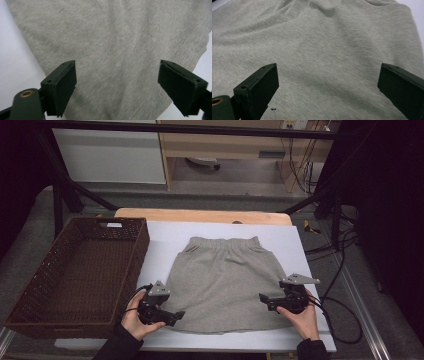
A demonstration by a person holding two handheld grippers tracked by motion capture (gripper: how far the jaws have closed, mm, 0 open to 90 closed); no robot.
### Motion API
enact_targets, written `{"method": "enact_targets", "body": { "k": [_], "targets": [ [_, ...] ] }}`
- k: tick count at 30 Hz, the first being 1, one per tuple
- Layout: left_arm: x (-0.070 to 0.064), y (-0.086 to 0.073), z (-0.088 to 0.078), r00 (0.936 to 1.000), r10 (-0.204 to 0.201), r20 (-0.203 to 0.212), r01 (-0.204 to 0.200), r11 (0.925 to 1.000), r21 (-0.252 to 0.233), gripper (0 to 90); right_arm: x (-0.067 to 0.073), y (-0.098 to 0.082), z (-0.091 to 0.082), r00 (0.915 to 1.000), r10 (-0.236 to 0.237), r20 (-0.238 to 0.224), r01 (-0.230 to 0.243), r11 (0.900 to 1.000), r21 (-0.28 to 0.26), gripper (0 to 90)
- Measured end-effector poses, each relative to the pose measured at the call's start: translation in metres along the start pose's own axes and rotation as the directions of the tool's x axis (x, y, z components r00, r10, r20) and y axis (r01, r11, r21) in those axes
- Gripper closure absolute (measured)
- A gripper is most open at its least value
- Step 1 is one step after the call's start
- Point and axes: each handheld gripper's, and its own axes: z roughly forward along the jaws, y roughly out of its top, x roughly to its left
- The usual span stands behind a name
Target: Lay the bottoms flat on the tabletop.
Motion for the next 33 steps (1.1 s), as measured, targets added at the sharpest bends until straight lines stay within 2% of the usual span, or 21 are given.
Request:
{"method": "enact_targets", "body": {
  "k": [6,10,18,33],
  "targets": [
    [0.002,0.01,0.002,0.9999,0.004,0.01,-0.004,1.0,-0.009,12.1,0.009,0.002,0.003,0.9998,-0.002,-0.022,0.002,1.0,-0.012,3.0],
    [0.006,0.017,0.003,1.0,-0.008,0.002,0.008,0.9998,-0.02,11.2,0.012,0.002,0.005,0.9995,-0.004,-0.033,0.004,1.0,-0.006,2.7],
    [0.014,0.029,0.004,0.9997,-0.022,-0.005,0.022,0.9989,-0.042,10.4,0.016,0.0,0.007,0.9993,-0.007,-0.036,0.007,1.0,0.002,2.6],
    [0.028,0.058,0.016,0.9992,-0.033,-0.02,0.032,0.9977,-0.06,9.6,0.018,-0.001,0.006,0.9992,-0.003,-0.041,0.003,1.0,-0.003,2.3]
  ]
}}
